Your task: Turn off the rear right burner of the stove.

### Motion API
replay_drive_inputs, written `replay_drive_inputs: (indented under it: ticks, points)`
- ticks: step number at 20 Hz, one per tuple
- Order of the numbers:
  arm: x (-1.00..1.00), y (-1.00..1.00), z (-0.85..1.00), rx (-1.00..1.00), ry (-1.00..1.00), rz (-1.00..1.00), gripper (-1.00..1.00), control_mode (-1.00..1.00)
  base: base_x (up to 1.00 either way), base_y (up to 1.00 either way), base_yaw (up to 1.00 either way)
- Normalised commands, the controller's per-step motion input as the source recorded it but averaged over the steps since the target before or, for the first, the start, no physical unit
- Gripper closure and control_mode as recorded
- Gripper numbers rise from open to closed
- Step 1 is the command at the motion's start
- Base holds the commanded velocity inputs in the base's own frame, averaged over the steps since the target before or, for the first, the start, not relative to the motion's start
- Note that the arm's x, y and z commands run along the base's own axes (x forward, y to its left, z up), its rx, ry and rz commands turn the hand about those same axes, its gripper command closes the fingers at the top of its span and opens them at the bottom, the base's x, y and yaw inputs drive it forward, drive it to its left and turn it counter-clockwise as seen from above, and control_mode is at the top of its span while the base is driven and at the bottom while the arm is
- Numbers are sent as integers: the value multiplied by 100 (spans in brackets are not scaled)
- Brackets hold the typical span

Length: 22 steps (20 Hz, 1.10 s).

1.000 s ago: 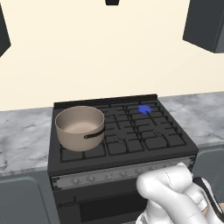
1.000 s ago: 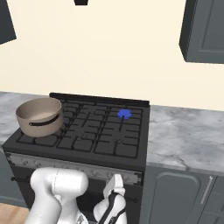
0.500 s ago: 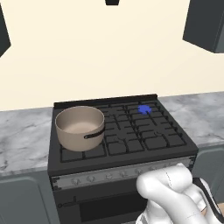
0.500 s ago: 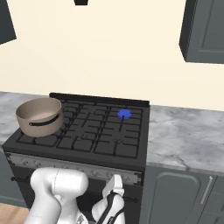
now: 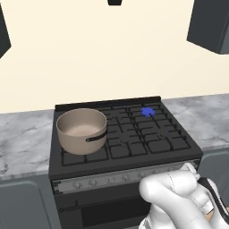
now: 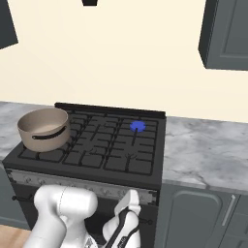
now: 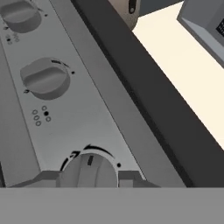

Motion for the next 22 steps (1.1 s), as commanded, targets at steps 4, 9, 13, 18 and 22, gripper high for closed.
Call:
replay_drive_inputs:
  ticks: [4,9,13,18,22]
  points:
    - [-1,0,28,9,4,0,100,-100,0,0,0]
    - [-6,0,18,16,5,0,100,-100,0,0,0]
    - [-7,0,12,25,5,0,100,-100,0,0,0]
    - [0,0,18,32,10,0,100,-100,0,0,0]
    - [3,3,23,35,8,0,100,-100,0,0,0]
